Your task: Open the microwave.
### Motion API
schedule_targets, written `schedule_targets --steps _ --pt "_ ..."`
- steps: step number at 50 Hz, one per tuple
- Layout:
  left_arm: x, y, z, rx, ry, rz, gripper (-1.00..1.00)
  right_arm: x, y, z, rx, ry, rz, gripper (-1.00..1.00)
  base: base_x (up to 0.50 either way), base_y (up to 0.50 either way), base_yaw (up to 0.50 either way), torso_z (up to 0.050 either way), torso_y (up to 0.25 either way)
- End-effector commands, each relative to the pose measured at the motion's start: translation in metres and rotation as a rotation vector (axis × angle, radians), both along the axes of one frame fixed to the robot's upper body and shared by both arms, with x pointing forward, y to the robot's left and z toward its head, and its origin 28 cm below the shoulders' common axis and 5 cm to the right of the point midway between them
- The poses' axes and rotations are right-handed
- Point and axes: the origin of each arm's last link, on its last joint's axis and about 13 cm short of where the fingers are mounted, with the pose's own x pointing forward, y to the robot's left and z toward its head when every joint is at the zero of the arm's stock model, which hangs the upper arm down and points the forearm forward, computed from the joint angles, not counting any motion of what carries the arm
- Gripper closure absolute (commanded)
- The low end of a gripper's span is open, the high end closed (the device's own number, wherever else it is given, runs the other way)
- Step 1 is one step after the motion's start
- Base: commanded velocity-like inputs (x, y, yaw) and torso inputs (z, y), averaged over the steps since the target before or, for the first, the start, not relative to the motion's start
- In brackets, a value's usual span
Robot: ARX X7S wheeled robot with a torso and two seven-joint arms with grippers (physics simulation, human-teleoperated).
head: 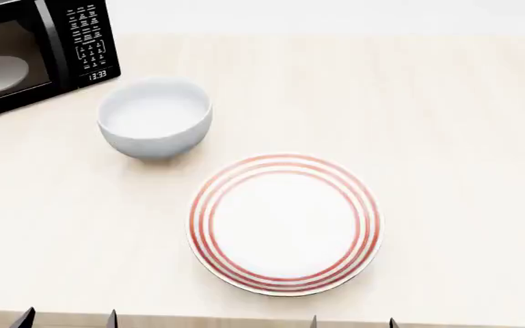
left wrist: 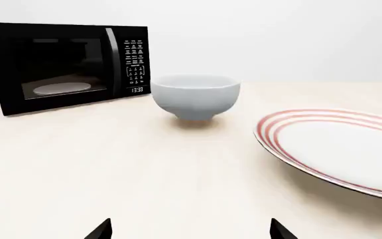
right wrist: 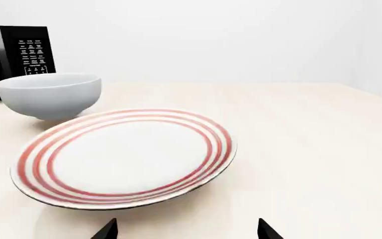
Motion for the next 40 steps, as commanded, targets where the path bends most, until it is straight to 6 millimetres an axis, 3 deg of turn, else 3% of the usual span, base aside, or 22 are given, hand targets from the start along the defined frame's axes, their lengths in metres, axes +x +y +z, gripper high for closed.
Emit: schedule_targets --steps 1,14,40 --pt "0.0006 0.0000 -0.0001 0.002 0.005 -0.003 -1.00 0.0018 -0.0011 0.0003 0.047 0.015 -0.018 -1.00 0.00 0.00 0.00 0.000 0.000" --pt "0.0004 -0.0002 -0.0001 0.009 0.003 -0.008 -1.00 0.0012 0.0004 0.0014 0.019 -0.003 -0.006 -1.00 0.00 0.20 0.00 0.000 0.000" --pt "0.0013 -0.0008 -0.0011 0.017 0.001 -0.014 -1.00 0.0030 0.0015 0.0010 0.004 -0.015 0.011 -1.00 0.00 0.48 0.00 0.000 0.000"
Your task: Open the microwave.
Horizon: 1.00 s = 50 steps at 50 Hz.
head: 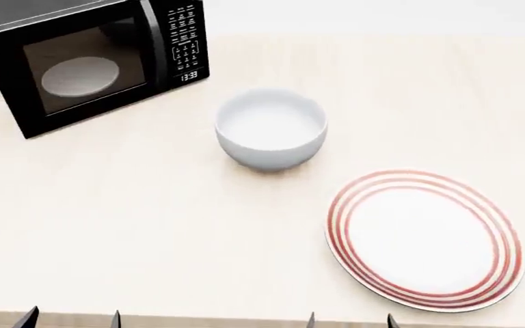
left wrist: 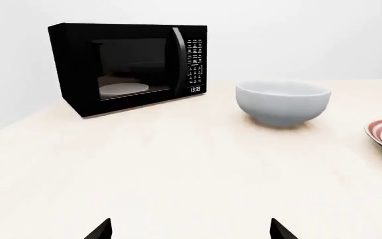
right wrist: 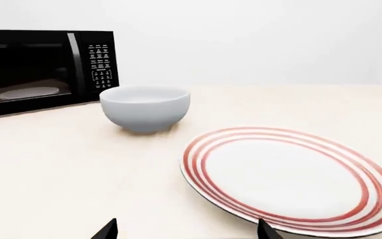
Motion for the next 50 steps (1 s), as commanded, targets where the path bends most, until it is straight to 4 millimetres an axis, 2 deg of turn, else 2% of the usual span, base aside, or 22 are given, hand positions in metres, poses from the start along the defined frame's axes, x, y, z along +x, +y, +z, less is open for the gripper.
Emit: schedule_targets --steps 1,30,39,50 --pt "0.0004 -0.0001 -0.0005 0.003 0.000 -0.001 -1.00 0.0006 0.0002 -0.0003 -0.004 -0.003 0.005 -1.00 0.01 0.49 0.00 0.000 0.000" --pt "-0.0006 -0.0001 -0.0009 0.008 0.003 -0.001 -1.00 -0.0012 0.0008 -0.0009 -0.005 -0.005 0.010 -1.00 0.02 0.49 0.00 0.000 0.000" --pt "-0.0014 -0.0001 -0.0005 0.008 0.002 -0.002 -1.00 -0.0010 0.0001 0.0005 -0.002 -0.006 0.005 -1.00 0.27 0.40 0.00 0.000 0.000" --pt "-0.0016 0.0000 -0.0002 0.009 0.001 -0.003 -1.00 -0.0013 0.0002 0.0014 0.004 -0.007 0.009 -1.00 0.40 0.12 0.00 0.000 0.000"
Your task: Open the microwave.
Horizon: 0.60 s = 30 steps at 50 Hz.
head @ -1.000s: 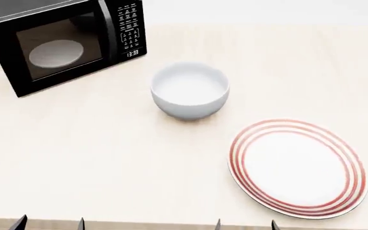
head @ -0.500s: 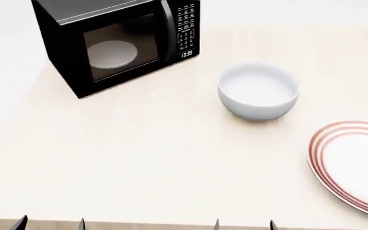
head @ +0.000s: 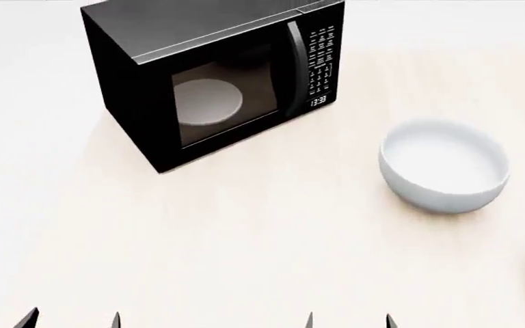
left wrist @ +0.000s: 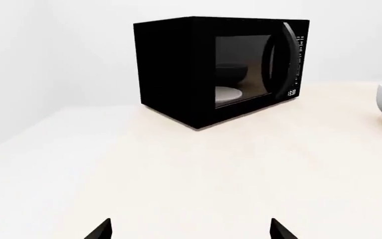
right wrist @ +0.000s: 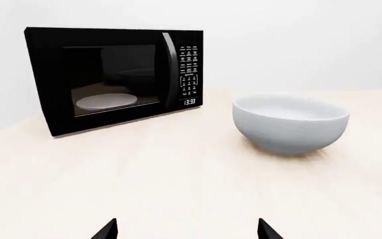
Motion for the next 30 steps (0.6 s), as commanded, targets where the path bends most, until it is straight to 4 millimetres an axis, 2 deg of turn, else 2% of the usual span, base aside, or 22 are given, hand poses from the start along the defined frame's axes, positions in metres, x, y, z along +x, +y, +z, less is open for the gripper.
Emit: schedule_targets --steps 1,30 --pt "-0.0001 -0.0003 0.0004 -0.001 -0.001 -0.001 -1.00 -0.0001 -0.0003 0.0009 0.003 -0.003 0.003 -1.00 0.43 0.10 0.00 0.000 0.000" --pt "0.0007 -0.0005 -0.0005 -0.002 0.000 -0.004 -1.00 0.0005 -0.0007 0.0006 0.008 -0.008 0.010 -1.00 0.49 0.03 0.00 0.000 0.000"
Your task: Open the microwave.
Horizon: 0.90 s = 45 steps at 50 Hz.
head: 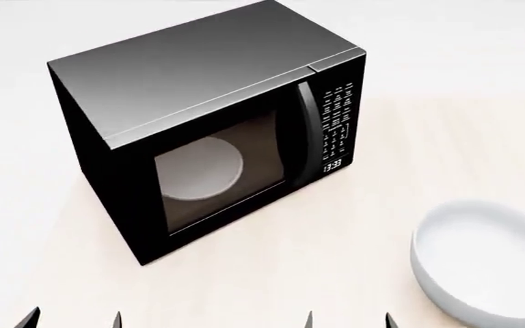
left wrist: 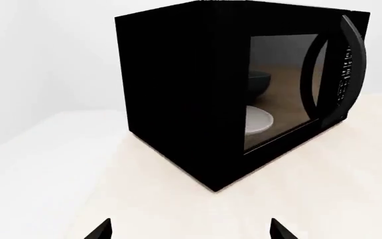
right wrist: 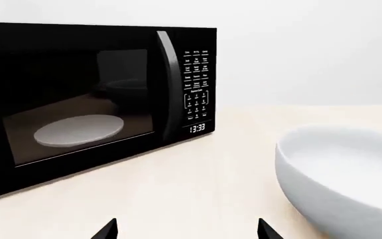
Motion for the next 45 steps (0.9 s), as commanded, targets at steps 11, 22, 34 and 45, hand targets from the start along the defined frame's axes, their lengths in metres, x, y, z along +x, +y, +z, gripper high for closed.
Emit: schedule_targets --steps 11,22,34,45 --pt "0.0000 -0.0002 0.0003 -0.004 0.004 0.002 -1.00 -0.0001 0.0000 0.0005 0.001 -0.004 0.003 -1.00 0.32 0.01 0.00 0.000 0.001" --pt "-0.0004 -0.0004 0.0010 -0.010 0.006 -0.004 -1.00 -0.0008 0.0003 0.0005 0.002 -0.003 0.006 -1.00 0.00 0.00 0.00 0.000 0.000" --pt "0.0010 -0.0005 0.0025 -0.028 0.003 -0.007 -1.00 0.0006 0.0005 -0.0003 0.013 0.009 0.001 -1.00 0.00 0.00 0.00 0.000 0.000" --pt "0.0011 0.0002 0.0028 -0.022 -0.003 -0.001 -1.00 0.0001 0.0010 -0.0005 0.012 0.009 0.002 -1.00 0.00 0.00 0.00 0.000 0.000"
